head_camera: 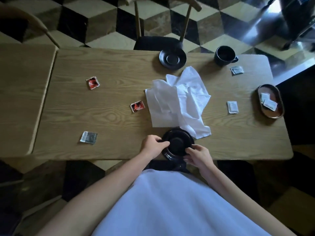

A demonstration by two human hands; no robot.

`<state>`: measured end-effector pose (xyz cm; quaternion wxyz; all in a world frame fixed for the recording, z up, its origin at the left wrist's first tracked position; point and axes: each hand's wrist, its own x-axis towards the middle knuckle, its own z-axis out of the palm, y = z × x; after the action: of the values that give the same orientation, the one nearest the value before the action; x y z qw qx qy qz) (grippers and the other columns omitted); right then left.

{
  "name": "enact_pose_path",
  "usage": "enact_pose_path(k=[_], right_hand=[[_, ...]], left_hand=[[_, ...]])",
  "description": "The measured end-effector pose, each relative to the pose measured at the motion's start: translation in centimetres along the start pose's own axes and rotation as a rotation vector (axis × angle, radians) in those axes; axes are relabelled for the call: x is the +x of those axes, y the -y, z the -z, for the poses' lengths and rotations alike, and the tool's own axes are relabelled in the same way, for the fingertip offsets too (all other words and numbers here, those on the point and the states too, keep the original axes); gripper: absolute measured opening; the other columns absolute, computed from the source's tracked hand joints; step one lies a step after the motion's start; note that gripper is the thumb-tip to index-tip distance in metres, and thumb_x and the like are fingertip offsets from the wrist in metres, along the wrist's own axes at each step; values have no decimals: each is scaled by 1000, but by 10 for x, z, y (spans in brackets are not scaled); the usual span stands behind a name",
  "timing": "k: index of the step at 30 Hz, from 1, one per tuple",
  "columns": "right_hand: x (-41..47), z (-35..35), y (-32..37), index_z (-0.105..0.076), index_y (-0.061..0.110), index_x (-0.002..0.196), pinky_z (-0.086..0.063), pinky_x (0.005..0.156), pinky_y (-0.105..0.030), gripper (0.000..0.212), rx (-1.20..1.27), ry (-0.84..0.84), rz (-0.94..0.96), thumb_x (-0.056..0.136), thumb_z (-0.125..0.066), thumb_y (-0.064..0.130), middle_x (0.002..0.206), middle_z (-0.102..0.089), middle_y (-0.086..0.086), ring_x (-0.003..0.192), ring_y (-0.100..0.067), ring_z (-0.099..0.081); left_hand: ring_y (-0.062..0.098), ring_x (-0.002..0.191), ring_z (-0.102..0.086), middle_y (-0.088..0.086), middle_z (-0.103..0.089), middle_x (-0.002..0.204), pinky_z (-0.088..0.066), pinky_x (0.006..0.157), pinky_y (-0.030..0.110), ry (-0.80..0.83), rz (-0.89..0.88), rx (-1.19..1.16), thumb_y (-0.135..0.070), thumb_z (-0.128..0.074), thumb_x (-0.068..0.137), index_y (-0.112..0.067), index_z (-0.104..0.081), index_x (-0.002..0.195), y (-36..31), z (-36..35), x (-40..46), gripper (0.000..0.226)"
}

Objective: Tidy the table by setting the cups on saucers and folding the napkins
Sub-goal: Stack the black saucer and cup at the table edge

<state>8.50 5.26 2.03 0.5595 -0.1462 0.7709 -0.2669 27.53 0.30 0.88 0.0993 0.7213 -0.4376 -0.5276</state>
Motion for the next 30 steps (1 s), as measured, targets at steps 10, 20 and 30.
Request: enact_pose_path(k=[10, 20, 30], right_hand=[[20, 17, -15, -65, 5, 111, -56, 52, -26, 29, 55, 56, -72, 82, -65, 8, 86, -70, -17, 69, -26, -67], [35, 14, -25, -60, 3, 119, -63, 73, -45, 36, 70, 97, -97, 84, -66, 8, 109, -70, -22, 97, -38, -73], [37, 17, -23, -60, 3, 121, -63, 76, -47, 37, 71, 120, -95, 85, -71, 8, 112, -69, -23, 98, -39, -72]], left_hand=[[13, 83, -63, -11, -68, 78, -49, 74, 26, 11, 35, 114, -49, -78, 64, -30, -65, 64, -1, -22, 7, 23], [9, 79, -63, -17, -66, 74, -45, 64, 23, -15, 68, 112, -50, -79, 63, -27, -73, 77, 3, -26, 6, 28], [15, 82, -64, -14, -65, 71, -51, 74, 29, -11, 61, 132, -46, -76, 66, -27, -63, 62, 4, -26, 6, 23]])
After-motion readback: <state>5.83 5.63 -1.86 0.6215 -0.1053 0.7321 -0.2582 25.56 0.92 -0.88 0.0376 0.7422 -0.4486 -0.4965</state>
